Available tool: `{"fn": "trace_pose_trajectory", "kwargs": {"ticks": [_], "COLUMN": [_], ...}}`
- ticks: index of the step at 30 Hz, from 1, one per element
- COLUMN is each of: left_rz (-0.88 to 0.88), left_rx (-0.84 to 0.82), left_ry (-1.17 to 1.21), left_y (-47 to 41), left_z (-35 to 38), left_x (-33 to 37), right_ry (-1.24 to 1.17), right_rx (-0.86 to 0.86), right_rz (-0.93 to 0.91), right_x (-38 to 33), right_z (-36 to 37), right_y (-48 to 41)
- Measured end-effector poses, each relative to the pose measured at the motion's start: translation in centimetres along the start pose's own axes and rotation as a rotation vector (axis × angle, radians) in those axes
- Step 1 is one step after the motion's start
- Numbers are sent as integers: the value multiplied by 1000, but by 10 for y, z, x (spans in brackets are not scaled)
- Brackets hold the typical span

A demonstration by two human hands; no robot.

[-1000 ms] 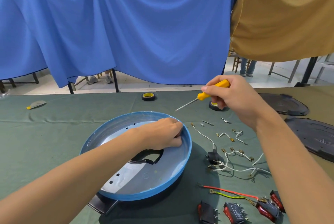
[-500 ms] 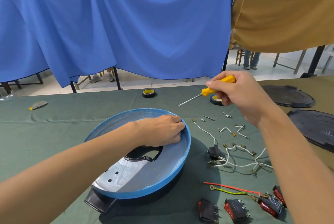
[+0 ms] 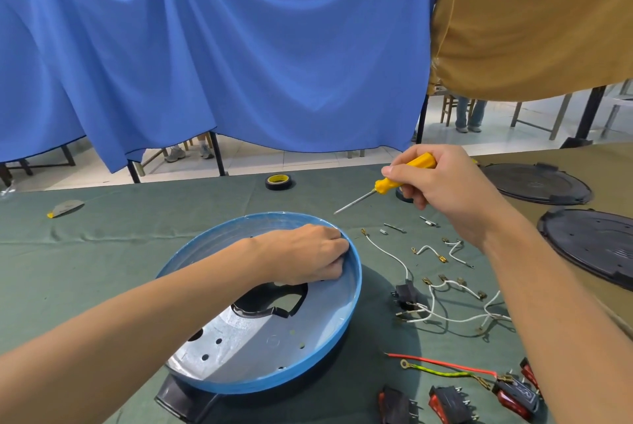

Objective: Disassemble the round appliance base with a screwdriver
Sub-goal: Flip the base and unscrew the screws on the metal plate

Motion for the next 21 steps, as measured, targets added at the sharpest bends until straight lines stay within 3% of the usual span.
{"fn": "trace_pose_trajectory", "kwargs": {"ticks": [6, 14, 21], "left_rz": [-148, -238, -229], "left_rx": [76, 332, 387], "left_ry": [251, 582, 593], "left_y": [6, 26, 23], "left_z": [-1, -6, -13], "left_x": [-14, -35, -32], "right_ry": [-29, -11, 22], "right_rx": [-3, 52, 49], "right_rz": [-42, -82, -70], "right_x": [-7, -17, -16], "right_z": [6, 13, 15], "right_y": [2, 10, 12]}}
Point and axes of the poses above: each hand's wrist, its own y-axis away from the middle knuckle, its own z-axis out of the palm, x = y × z, the point moved 10 cm from there along -y, towards the middle knuckle, and after that the axes turned 4 degrees about y, right-handed, at the moved point
